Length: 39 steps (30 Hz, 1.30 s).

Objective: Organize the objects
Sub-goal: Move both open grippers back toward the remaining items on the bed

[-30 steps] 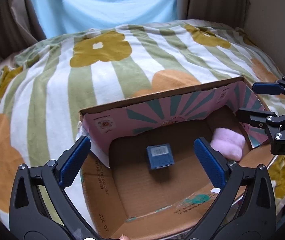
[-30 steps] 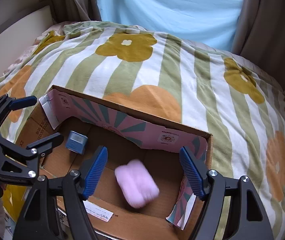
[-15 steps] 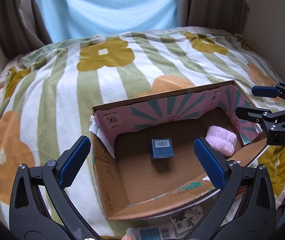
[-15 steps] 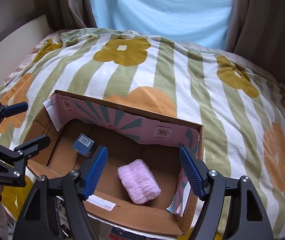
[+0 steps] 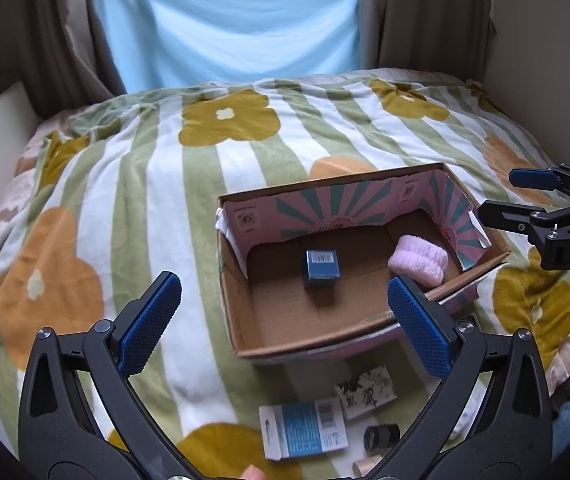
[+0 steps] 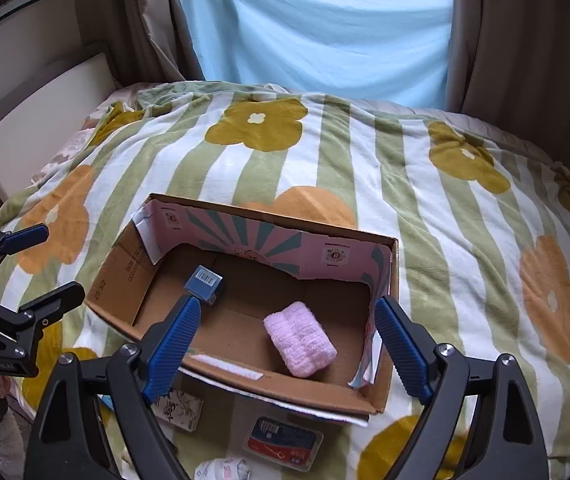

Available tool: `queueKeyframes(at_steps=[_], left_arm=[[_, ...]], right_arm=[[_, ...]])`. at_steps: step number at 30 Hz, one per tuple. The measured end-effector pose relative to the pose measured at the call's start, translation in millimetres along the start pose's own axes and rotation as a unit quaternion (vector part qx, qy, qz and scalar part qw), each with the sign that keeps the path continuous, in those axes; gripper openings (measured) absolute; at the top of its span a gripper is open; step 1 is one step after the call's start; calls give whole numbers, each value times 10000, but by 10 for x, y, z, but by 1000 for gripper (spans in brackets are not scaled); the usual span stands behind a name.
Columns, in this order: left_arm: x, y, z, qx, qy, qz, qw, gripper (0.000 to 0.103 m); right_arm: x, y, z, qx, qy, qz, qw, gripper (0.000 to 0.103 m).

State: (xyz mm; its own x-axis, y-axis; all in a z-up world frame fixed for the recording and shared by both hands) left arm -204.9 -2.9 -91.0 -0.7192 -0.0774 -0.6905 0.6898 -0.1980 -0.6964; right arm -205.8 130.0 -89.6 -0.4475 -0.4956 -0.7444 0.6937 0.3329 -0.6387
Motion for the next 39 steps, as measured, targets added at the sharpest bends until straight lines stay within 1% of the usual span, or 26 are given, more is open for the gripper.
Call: queueKeyframes(at_steps=[2,4,6,9,12,16,20,23,25,28,32,36,39], left_arm=[[-120,67,58,-58,22,-37,10000,103],[-210,130,81,-62,76,-33,9999,103],[-292,228,124,-16,4,2,10000,103],[-351,393,124,64,-20,121,9999,103],[-343,582,113,48,46,303,9995,103],[-234,916,53,46,135,611,9980,103],[-46,1241,-58,189,72,952,9953,103],[115,1490,-135,217,118,1286,9914,103],[221,1642,-178,247,89,1462,9889,103],[341,1790,-223,297,23,1640,9860,103],[487,1957,-271,255,46,1859,9822,103],[580,2065,-323,211,111,2016,9792,103],[619,2092,-359,225,131,2047,9785,103]], right_arm=[[-103,60,63,-68,31,-22,10000,87],[-218,114,158,-135,-60,-137,9998,87],[-316,162,268,-219,-208,-229,9993,87],[-391,257,398,-361,-304,-212,9987,87],[-380,423,522,-449,-540,-90,9975,87],[-270,736,602,-521,-662,182,9963,87],[-106,1060,638,-600,-740,519,9941,87],[14,1287,655,-804,-630,771,9918,87],[101,1440,673,-889,-630,945,9895,87],[207,1640,667,-969,-620,1128,9869,87],[328,1841,640,-954,-629,1286,9851,87],[433,1986,637,-1021,-609,1432,9825,87],[512,2079,633,-985,-670,1549,9807,87]])
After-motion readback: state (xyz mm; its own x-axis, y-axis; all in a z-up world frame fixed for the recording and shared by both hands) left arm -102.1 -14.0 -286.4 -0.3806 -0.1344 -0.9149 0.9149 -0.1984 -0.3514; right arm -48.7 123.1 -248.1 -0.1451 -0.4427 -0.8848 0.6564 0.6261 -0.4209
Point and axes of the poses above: each gripper's, at about its wrist camera, not at the fingertips, and x roughly the way its jaws point, z to its left, y to its underside, the point moved 10 cm from there along x, roughly the way its jaws point, and after that the axes turned 15 degrees about -y, right-handed, at the moved point
